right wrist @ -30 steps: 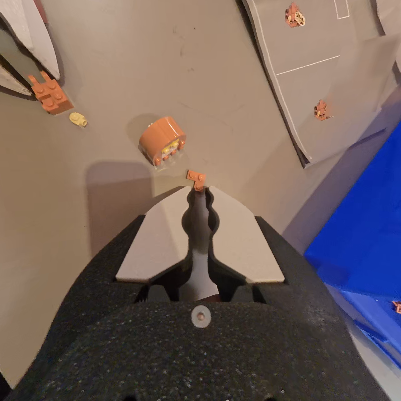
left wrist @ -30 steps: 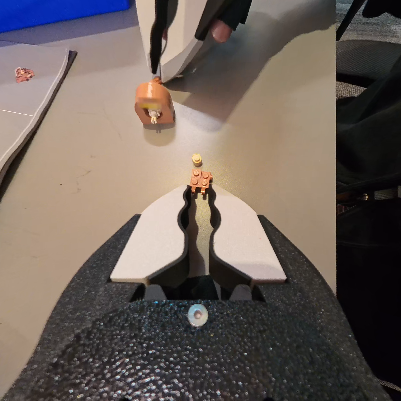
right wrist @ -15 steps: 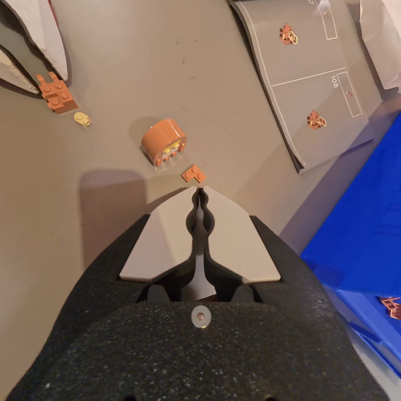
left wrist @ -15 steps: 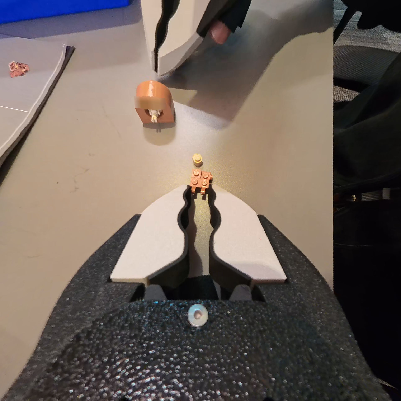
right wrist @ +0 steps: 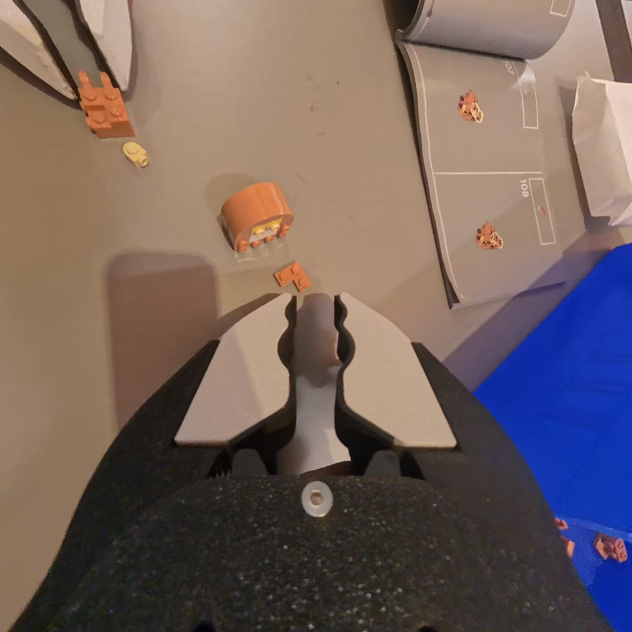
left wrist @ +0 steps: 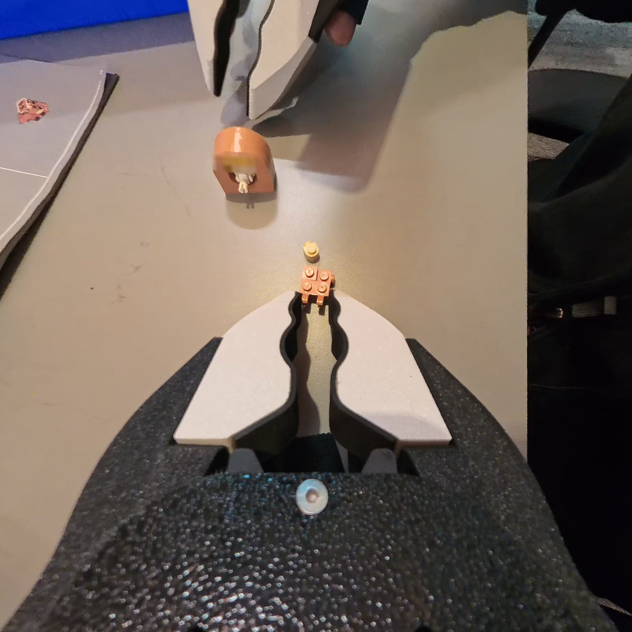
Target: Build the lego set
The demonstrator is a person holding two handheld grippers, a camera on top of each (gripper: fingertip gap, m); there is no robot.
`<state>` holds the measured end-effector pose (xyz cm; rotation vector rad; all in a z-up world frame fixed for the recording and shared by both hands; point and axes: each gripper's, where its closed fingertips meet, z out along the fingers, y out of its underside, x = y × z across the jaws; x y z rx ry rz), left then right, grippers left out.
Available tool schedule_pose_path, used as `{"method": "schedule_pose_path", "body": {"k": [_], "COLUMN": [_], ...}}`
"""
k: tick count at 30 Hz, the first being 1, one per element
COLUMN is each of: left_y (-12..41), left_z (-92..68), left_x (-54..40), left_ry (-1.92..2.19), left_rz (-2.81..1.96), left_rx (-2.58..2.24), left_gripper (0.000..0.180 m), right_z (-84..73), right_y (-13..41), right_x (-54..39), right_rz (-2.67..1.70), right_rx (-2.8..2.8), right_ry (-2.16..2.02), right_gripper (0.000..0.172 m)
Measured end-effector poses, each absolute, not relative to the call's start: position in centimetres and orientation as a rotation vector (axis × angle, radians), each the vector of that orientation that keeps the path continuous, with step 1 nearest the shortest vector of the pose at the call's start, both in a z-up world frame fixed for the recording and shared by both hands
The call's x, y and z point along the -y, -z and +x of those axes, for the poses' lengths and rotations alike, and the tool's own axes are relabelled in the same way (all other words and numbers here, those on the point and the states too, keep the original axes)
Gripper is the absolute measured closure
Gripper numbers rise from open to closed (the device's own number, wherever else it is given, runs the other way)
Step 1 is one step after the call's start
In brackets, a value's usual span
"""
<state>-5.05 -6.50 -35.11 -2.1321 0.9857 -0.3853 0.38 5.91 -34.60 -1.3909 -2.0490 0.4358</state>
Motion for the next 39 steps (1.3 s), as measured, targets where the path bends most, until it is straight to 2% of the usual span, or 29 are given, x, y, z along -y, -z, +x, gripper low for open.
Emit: {"method": "schedule_pose_path", "body": {"k": [18, 39], "left_y": [34.7, 34.8], "left_z": [-7.4, -7.8], "left_x": [5.3, 4.9], "left_ry": [0.370, 0.371], "left_rz": [-2.157, -2.180], "left_rx": [-0.845, -0.800], "left_gripper": [0.167, 0.167], "right_z": [-0.8, -0.8], "right_y": [34.6, 34.6], "right_x": [-5.0, -5.1], "right_rz": [-1.352, -1.356], "right_rx": [1.965, 1.949], "right_ry": [-0.661, -0.671], "right_gripper": [0.149, 0.148]}}
